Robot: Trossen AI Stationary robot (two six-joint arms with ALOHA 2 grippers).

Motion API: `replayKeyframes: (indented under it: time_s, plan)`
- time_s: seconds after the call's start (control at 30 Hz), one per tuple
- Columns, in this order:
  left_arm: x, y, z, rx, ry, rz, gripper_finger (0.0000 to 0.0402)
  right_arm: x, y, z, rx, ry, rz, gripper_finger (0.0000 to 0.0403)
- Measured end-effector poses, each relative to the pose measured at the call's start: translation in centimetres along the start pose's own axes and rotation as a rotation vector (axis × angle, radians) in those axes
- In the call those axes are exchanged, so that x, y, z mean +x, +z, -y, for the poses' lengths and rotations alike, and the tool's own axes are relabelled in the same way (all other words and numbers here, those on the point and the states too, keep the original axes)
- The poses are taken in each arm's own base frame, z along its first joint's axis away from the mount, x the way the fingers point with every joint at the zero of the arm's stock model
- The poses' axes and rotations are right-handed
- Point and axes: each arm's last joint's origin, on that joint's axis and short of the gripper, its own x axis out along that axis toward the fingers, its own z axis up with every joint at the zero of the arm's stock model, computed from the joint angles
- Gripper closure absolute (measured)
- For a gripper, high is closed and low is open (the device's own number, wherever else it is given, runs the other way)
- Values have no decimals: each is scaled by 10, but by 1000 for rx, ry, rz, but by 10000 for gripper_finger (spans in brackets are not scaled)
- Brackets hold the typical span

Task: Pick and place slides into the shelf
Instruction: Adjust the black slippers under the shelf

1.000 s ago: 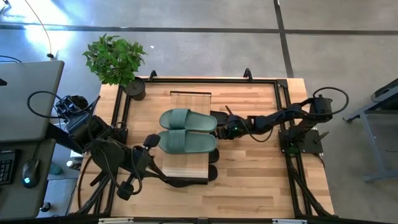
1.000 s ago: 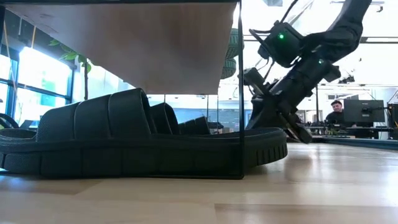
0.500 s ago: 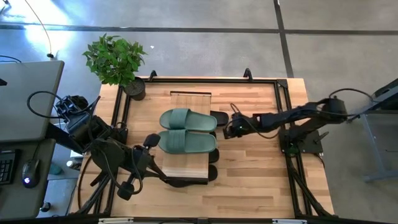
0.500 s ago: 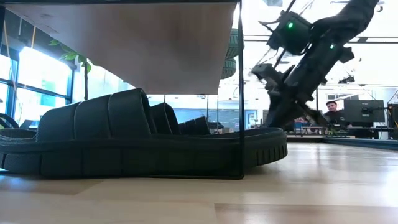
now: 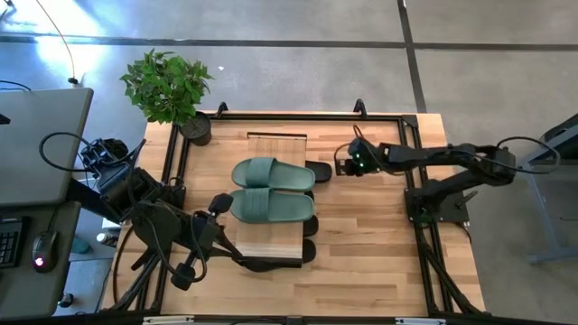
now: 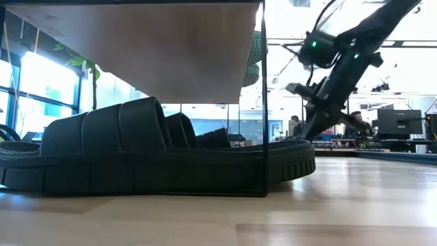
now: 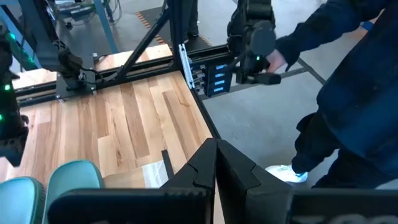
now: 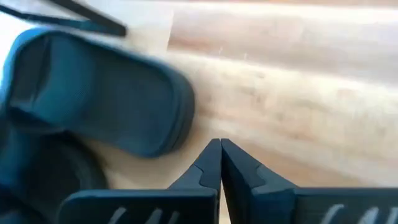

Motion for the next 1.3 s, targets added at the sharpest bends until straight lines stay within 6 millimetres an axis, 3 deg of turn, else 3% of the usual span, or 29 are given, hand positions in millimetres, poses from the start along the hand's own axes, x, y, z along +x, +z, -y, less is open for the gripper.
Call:
replayKeyframes:
  time_s: [0.17,0.43,1.03,1.3]
  plan:
    - [0,0,0,-2,2,1,402,16,12,7,24,33,-46,403]
    - [1,1,-5,-11,21,1,402,38,15,3,41,106,-66,403]
    - [4,-3,-31,-21,87,-72,402,43,19,-3,77,193,-47,403]
    - [-2,-4,-33,-19,86,-75,402,65,20,-16,51,188,-111,403]
